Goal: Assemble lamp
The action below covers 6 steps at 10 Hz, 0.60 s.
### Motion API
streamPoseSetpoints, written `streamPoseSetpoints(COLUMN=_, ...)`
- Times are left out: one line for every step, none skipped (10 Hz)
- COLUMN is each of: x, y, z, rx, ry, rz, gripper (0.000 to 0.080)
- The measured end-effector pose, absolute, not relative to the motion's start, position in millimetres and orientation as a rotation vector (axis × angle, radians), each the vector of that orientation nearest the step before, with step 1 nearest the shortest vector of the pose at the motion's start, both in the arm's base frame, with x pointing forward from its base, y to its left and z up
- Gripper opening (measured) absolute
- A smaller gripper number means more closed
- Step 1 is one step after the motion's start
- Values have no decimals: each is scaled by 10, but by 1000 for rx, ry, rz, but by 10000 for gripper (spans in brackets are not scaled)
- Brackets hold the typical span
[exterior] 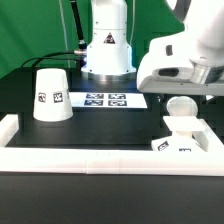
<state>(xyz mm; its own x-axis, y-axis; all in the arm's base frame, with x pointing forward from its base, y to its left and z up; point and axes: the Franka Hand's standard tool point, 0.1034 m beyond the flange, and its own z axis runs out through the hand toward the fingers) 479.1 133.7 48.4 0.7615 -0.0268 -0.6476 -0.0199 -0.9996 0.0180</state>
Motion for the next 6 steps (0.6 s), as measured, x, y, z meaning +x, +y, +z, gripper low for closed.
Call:
streamPoseSetpoints(x=4798, y=1339, z=479, rx=2941, ry=-39, rz=-1075, gripper=699)
streamPoseSetpoints(x=4784, y=1365, z=475, rx=2946, ry=-42, rz=-1082, gripper=699)
streamPoseSetpoints(x=4767, y=1413, z=474, rx=2956, ry=-49, rz=-1094, gripper=699)
streamPoseSetpoints(x=4782, y=1433, z=483, rx=2967, ry=-51, rz=-1096, gripper=699)
streamPoseSetpoints(x=4786, y=1425, z=477, rx=2973, ry=-42, rz=-1097, gripper=699)
streamPoseSetpoints(x=4790, y=1395, z=458, rx=2979, ry=-36, rz=-1094, gripper=699)
